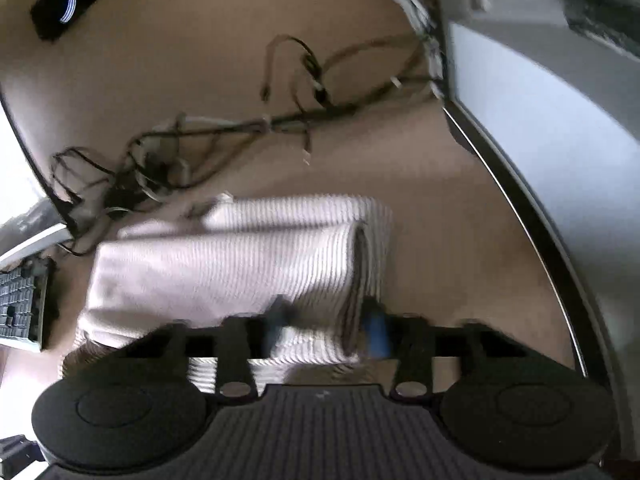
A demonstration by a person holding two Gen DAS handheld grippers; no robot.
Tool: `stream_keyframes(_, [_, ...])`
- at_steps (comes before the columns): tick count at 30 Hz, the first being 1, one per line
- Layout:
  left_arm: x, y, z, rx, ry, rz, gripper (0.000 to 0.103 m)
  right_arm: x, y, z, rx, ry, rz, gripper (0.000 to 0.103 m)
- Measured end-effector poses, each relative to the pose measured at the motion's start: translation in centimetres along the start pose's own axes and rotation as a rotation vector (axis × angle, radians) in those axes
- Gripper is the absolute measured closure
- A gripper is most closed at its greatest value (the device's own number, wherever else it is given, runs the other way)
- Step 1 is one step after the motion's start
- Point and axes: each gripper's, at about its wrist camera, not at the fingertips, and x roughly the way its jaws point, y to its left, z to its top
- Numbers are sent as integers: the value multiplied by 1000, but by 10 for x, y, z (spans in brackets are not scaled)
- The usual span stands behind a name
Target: Fold clothes
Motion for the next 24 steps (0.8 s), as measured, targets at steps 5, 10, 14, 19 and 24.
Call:
stream_keyframes(5, [-26, -12, 3, 76, -139, 51, 0, -45, 27, 24, -46, -98, 127, 88])
stream_keyframes(10, [-54, -73, 18, 520, -475, 201, 0, -92, 58, 42, -70, -154, 297, 89])
stream_keyframes(14, [-42, -106, 27, 739, -603, 254, 27, -112, 79, 42, -85, -140, 389, 89])
stream_keyframes(19, [-38, -89, 59, 626, -631, 291, 93, -121, 93, 42, -132, -147, 430, 88])
stream_keyframes(24, [-94, -1, 71, 321, -696, 466, 93, -111, 90, 41, -174, -173, 375, 77])
